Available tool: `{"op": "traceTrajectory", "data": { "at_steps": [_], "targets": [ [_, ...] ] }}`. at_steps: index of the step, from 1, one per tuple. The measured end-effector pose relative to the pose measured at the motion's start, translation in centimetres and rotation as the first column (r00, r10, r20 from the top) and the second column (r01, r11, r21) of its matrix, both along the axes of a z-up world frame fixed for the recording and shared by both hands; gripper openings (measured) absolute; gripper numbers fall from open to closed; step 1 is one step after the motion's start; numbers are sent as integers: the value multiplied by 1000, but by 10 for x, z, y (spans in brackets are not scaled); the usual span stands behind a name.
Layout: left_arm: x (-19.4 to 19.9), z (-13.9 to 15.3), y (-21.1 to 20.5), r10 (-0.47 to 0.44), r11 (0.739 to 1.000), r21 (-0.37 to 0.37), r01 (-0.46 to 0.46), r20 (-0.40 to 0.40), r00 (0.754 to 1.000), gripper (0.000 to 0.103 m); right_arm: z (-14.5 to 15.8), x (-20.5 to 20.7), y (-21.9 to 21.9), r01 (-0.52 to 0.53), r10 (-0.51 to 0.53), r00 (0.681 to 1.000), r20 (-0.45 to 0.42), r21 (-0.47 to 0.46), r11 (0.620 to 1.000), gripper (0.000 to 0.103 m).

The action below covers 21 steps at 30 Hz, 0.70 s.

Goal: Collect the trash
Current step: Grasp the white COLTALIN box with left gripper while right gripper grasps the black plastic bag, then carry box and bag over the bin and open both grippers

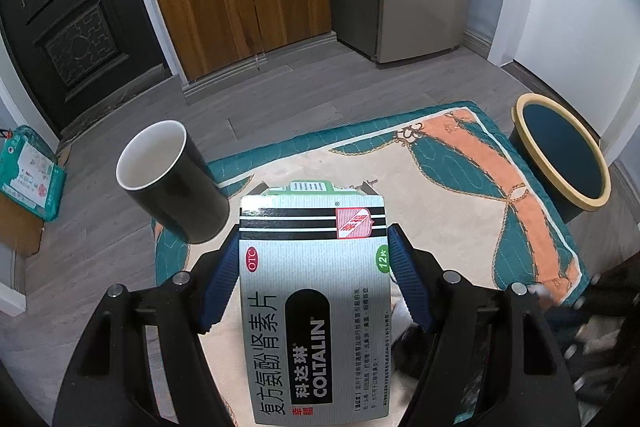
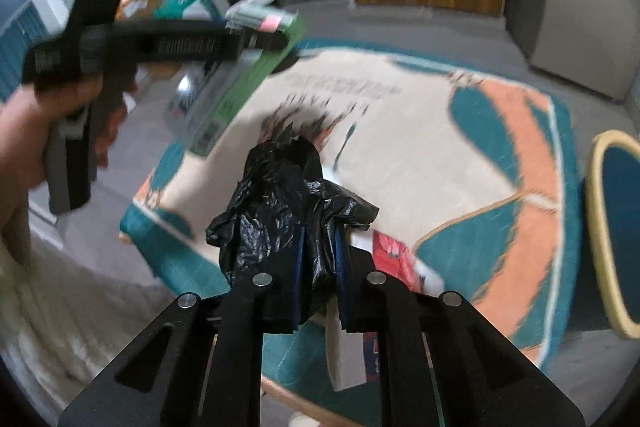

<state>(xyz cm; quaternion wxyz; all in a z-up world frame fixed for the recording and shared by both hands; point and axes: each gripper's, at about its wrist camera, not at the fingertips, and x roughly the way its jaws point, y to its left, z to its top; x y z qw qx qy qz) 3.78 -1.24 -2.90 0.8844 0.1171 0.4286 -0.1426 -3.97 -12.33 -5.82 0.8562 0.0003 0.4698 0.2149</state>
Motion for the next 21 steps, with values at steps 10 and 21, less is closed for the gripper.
{"op": "traceTrajectory", "data": {
  "at_steps": [10,21],
  "targets": [
    [5,11,-11,-4,999,-36,4,15,1000,70,28,11,-39,132,-127,988,90,-47,990,14],
    [11,21,-69,-76,996,-45,78,39,996,70,46,21,-105,266,-267,954,134,23,964,14]
  ]
}}
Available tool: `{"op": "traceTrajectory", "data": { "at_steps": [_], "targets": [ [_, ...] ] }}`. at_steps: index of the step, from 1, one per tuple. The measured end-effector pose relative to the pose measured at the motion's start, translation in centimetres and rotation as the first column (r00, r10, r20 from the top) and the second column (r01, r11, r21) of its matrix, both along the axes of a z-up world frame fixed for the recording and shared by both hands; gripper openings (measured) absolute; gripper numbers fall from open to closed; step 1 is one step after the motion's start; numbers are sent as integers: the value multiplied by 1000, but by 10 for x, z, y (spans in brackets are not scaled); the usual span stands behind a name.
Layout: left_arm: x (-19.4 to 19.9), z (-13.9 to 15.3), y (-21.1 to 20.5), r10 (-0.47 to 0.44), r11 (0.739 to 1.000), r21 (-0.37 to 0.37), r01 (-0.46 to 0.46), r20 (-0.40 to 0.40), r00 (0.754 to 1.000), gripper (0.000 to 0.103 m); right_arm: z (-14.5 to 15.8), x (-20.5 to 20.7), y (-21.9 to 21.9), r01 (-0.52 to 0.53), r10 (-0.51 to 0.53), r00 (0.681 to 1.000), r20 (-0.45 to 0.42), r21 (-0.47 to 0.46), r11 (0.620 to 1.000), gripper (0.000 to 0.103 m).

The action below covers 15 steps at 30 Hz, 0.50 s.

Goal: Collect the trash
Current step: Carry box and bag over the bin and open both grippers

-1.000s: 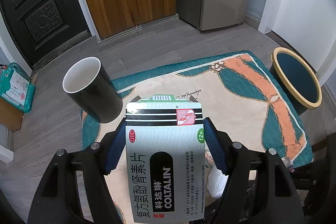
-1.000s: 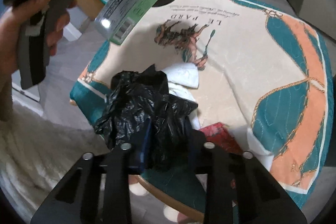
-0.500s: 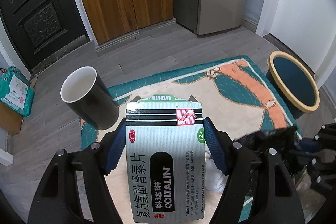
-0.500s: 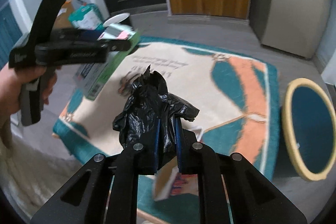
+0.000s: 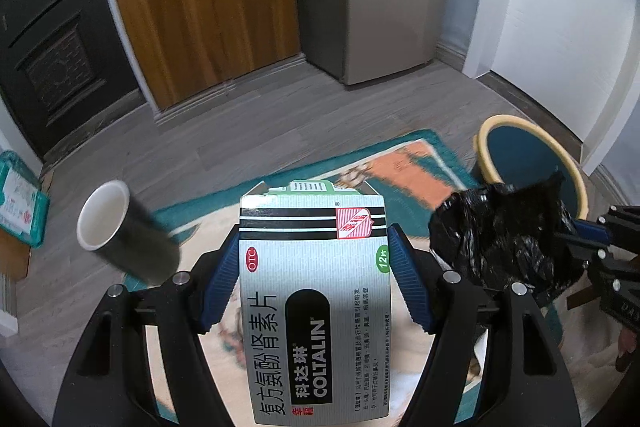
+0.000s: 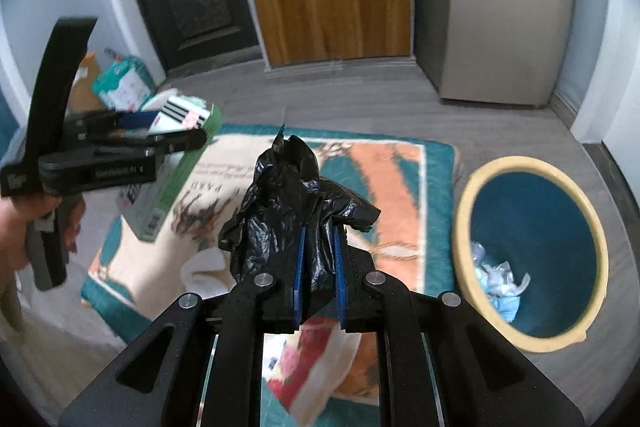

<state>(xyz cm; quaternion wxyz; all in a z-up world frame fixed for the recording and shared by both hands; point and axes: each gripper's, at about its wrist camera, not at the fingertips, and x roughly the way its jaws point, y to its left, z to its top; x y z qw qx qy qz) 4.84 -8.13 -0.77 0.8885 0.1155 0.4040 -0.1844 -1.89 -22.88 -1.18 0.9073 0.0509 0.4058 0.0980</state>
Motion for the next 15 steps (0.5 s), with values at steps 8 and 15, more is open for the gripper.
{"op": "traceTrajectory", "data": {
  "at_steps": [8,15],
  "targets": [
    [3,-2,-65,-68,998,-4,68,-9,998,70,1,3,-69,136,-137,991,-3,110,984,14],
    [5,-11,-126,-139,990,-10,139,-26,990,70,-7,0,-135,291,-290,957,-22,106,951,14]
  ]
}}
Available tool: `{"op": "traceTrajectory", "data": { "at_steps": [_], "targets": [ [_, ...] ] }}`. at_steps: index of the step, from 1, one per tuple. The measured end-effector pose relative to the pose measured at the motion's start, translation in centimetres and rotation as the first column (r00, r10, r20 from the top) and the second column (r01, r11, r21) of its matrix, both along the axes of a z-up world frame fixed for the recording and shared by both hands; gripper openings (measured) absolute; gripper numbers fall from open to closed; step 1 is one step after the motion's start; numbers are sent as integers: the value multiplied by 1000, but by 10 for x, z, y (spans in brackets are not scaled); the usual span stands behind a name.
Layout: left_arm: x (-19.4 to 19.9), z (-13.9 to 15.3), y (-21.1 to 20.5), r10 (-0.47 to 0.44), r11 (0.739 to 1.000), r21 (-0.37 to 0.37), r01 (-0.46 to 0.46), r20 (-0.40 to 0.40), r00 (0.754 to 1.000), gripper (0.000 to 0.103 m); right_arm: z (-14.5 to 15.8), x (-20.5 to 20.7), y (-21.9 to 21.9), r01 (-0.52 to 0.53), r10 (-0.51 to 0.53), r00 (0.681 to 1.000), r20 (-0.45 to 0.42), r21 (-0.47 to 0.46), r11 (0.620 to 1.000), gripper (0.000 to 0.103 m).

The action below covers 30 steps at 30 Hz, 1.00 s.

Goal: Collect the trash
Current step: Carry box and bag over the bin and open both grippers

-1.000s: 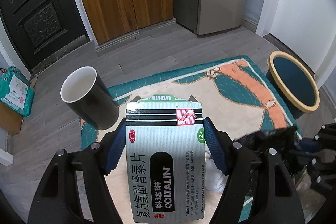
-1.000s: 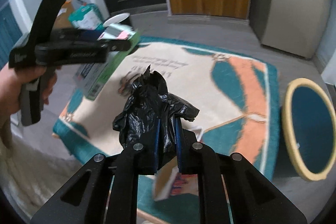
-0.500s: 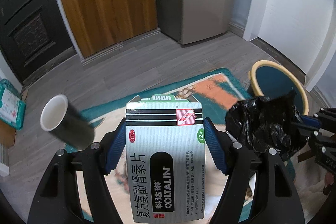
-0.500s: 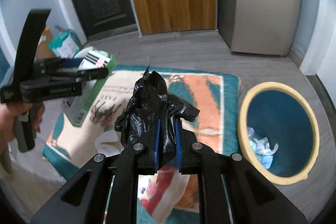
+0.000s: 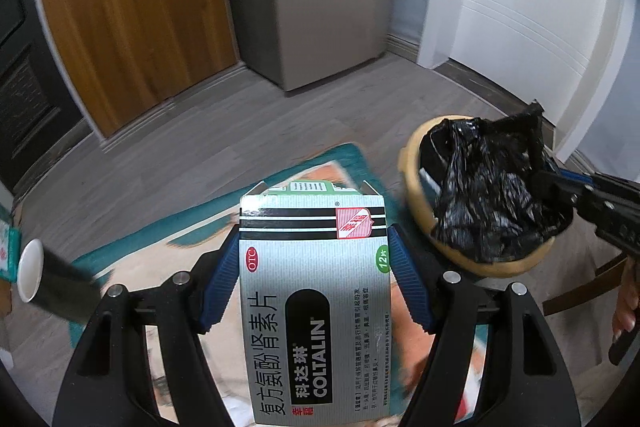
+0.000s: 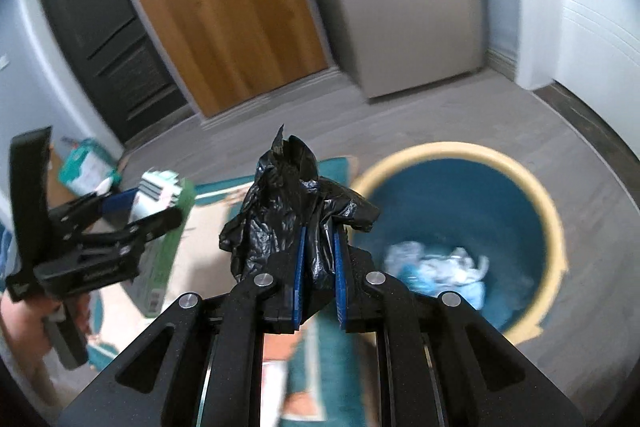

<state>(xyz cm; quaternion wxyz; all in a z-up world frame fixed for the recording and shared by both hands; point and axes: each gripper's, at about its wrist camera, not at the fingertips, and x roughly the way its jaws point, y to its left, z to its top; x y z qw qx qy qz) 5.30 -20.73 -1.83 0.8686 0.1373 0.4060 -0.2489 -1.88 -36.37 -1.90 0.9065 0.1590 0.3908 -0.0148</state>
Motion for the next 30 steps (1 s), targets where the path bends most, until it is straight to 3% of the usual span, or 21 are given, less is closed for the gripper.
{"op": "traceTrajectory", "data": {
  "at_steps": [9,15,19,24,30],
  "targets": [
    [-5,-31,-68,-136,989,50,137,-16,991,70,-19,-20,-87,220,-221,972,-75,-22,975,14],
    [-20,-33,-102,-236,971,37,236,-4,972,70,-32,-24,-113,286,-285,949,-133,-12,958,14],
    [-21,-27,-116,-256,966,-20,256,7,967,70,-36,-21,-111,291,-291,944,-154,-18,956,14],
    [-7,-6,-129,-220,960,-166,226,52,974,70,-33,-19,-113,293,-290,945,-154,-3,956,14],
    [-6,5,-140,-219,939,-251,234,86,972,71,-33,-19,-116,300,-298,943,-144,-13,954,14]
  ]
}}
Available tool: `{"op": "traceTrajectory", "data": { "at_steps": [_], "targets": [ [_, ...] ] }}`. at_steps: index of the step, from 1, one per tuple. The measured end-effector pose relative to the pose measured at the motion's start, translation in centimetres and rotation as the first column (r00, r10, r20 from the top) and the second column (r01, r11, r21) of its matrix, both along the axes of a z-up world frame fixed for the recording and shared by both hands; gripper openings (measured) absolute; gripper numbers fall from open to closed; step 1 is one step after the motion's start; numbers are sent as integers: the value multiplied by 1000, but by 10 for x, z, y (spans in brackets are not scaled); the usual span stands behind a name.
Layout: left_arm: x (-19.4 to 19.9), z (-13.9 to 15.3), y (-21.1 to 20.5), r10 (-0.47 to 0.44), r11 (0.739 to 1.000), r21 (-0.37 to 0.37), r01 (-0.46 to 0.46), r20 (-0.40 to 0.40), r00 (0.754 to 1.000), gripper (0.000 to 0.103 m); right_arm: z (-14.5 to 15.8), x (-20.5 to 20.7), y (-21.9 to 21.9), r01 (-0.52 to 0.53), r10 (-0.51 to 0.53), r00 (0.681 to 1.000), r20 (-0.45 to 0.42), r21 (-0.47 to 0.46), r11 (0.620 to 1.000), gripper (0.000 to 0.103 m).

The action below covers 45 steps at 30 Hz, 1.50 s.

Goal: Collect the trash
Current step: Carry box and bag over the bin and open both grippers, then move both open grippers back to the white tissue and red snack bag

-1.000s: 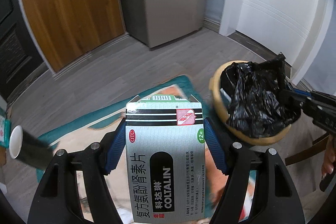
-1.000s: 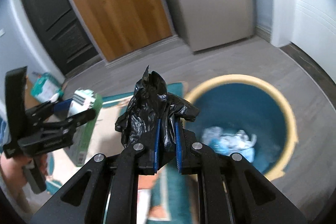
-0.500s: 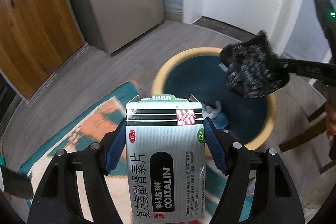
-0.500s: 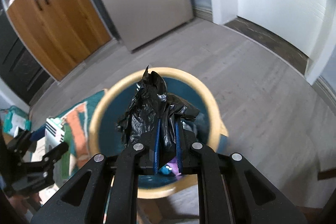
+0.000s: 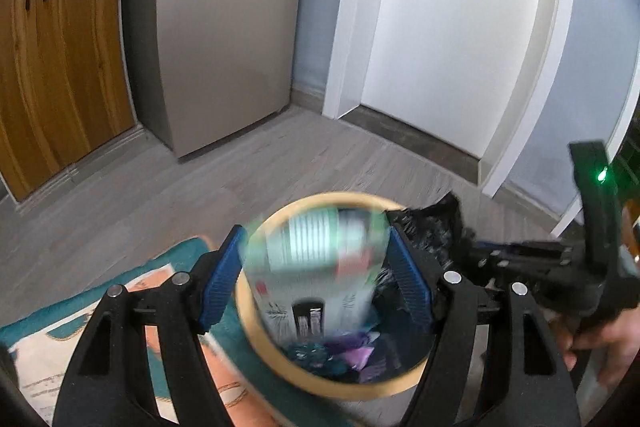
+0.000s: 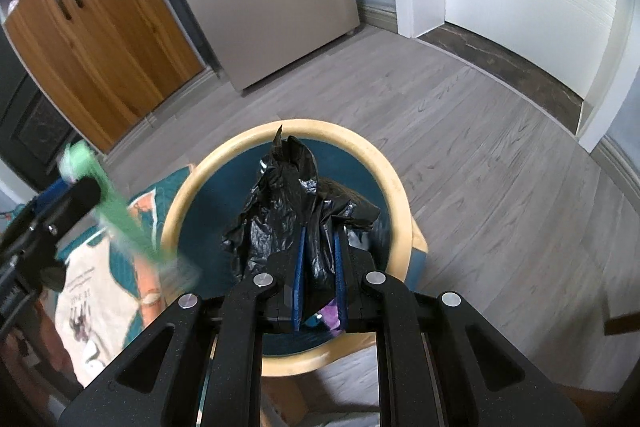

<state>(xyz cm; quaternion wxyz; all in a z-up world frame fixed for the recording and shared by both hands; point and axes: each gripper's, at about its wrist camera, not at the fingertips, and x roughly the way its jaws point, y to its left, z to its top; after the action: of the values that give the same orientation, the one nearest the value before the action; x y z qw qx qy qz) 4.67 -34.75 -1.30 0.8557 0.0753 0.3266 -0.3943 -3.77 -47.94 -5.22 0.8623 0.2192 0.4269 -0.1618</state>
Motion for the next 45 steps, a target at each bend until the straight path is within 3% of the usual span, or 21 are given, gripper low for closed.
{"op": "traceTrajectory", "data": {
  "at_steps": [3,5,11,13,25,29,34,39,45],
  "targets": [
    [0,2,-4,-13,1000,-27,12,-25,1000,81,-1,1,0,6,-6,1000,0,-1,1000,14],
    [-1,2,-4,-22,999,-27,22,-20,1000,81,-3,2,-1,9,-9,1000,-1,10,1000,14],
    [3,2,8,25,1000,-12,-25,-39,999,82,-3,4,-3,-4,4,1000,1,25,1000,29],
    [5,4,17,43,999,-4,-44,-37,998,85,1,5,0,-12,12,1000,13,25,1000,46],
    [-12,34,98,141,986,84,-142,16,990,94,48,-5,34,-50,52,990,128,-19,999,91],
    [-24,50,132,169,978,115,-174,49,984,95,58,-7,58,-99,103,983,152,-29,995,92],
    [-37,63,178,236,965,103,-243,71,969,97,61,-3,94,-176,186,971,151,-74,982,94],
    [-49,53,220,308,942,122,-311,44,950,97,52,0,134,-277,291,950,115,-124,953,94],
    [-60,30,254,366,916,162,-366,32,930,97,28,-3,174,-363,368,928,58,-76,929,95]
  ]
}}
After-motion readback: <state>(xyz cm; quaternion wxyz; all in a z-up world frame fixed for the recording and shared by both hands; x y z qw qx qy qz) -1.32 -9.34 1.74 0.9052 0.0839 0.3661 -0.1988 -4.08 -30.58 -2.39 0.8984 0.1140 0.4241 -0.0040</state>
